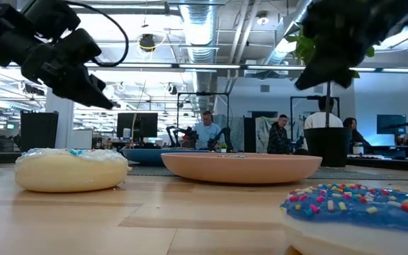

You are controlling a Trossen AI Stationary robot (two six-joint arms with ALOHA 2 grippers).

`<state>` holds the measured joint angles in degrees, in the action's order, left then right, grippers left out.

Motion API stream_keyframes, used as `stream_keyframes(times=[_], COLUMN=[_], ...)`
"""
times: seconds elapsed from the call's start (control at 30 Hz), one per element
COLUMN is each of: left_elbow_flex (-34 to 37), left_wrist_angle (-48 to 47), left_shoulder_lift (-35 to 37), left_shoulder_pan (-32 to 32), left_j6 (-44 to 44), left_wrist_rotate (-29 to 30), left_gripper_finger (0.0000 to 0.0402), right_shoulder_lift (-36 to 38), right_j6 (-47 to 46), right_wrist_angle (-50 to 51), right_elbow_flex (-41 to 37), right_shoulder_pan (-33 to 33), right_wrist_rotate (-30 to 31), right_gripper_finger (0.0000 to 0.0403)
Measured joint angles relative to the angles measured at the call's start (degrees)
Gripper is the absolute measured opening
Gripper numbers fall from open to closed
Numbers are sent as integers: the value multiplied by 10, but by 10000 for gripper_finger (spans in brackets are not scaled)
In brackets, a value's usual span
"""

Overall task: Pick & Place donuts
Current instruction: Put the small white donut on the pink plate

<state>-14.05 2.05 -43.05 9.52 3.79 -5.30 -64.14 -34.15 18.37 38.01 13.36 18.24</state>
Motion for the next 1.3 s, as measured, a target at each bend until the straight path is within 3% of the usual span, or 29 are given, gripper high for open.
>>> stream_keyframes(times=[0.3,0.5,0.9,1.3], left_elbow_flex=[11,11,11,11], left_wrist_angle=[24,19,12,12], left_shoulder_lift=[0,0,-1,-1], left_shoulder_pan=[0,0,0,0], left_j6=[0,0,-5,-6], left_wrist_rotate=[-22,-33,-34,-34], left_gripper_finger=[0,0,0,0], right_shoulder_lift=[-26,-94,-221,-251], right_j6=[-331,-492,-545,-555], right_wrist_angle=[230,319,320,307], right_elbow_flex=[85,121,127,127], right_shoulder_pan=[122,181,206,206], right_wrist_rotate=[-4,-95,-198,-211], right_gripper_finger=[0,0,13,175])
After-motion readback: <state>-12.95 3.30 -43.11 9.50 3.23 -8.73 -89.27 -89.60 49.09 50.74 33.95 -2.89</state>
